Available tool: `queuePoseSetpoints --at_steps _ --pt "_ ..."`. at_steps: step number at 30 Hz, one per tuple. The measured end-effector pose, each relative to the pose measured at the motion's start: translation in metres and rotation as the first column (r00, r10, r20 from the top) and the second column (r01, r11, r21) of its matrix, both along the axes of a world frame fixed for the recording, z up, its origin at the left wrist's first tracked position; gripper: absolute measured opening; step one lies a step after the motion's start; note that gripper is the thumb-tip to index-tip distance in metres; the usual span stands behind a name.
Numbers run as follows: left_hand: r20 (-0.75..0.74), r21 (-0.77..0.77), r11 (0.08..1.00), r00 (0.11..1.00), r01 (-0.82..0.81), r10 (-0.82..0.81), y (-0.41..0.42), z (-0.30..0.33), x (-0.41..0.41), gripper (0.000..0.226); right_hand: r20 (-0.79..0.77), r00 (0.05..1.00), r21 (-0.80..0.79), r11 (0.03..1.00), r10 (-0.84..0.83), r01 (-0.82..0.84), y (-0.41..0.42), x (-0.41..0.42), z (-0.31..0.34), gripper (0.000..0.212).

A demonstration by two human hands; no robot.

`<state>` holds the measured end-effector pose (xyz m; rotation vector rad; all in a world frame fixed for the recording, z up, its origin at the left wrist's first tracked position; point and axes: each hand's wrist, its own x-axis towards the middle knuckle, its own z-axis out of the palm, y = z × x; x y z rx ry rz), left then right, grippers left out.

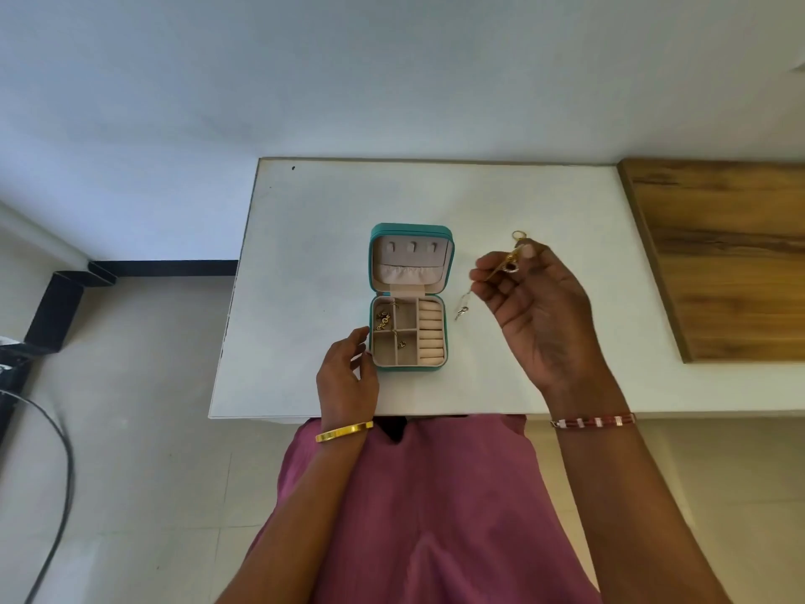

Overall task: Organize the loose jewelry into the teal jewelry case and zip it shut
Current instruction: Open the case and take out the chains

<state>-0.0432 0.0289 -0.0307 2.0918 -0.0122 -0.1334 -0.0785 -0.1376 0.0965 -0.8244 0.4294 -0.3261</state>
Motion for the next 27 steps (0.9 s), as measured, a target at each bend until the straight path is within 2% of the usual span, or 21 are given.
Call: queuePoseSetpoints --at_steps 5,8,11,15,18,22,24,27 --pt "0.044 0.046 0.996 0.996 0.072 -0.074 -0.001 -0.003 -0.001 0.036 0.106 0.99 0.143 0.986 -0.097 0.082 -0.019 -0.013 0.003 0.005" --pt "0.057 0.079 0.993 0.994 0.087 -0.091 -0.001 -0.004 -0.002 0.036 0.022 0.994 0.117 0.987 -0.111 0.107 -0.027 -0.017 -0.011 0.007" --pt "0.068 0.08 0.993 0.993 0.088 -0.093 -0.002 -0.004 -0.003 0.036 -0.181 0.977 -0.03 0.993 -0.114 0.111 -0.03 -0.02 -0.04 0.017" --pt "0.089 0.092 0.992 0.992 0.082 -0.09 -0.002 -0.004 -0.003 0.036 -0.428 0.898 -0.366 0.928 -0.104 -0.067 -0.027 -0.021 -0.081 0.021" --pt "0.086 0.083 0.994 0.993 0.075 -0.082 -0.002 -0.003 -0.003 0.036 -0.526 0.84 -0.591 0.768 -0.134 -0.247 -0.022 -0.021 -0.101 0.02" --pt "0.046 0.043 0.997 0.997 0.059 -0.061 -0.002 0.0 -0.004 0.04 -0.563 0.795 -0.803 0.38 -0.227 -0.46 -0.011 -0.02 -0.111 0.006" --pt "0.017 0.036 0.998 0.999 0.048 -0.049 -0.002 0.0 -0.003 0.042 -0.495 0.809 -0.869 0.205 -0.316 -0.451 -0.002 -0.015 -0.107 0.009" --pt "0.004 0.035 0.999 0.999 0.039 -0.039 -0.002 -0.001 -0.003 0.041 -0.373 0.876 -0.927 0.08 -0.307 -0.367 0.026 0.005 -0.095 0.015"
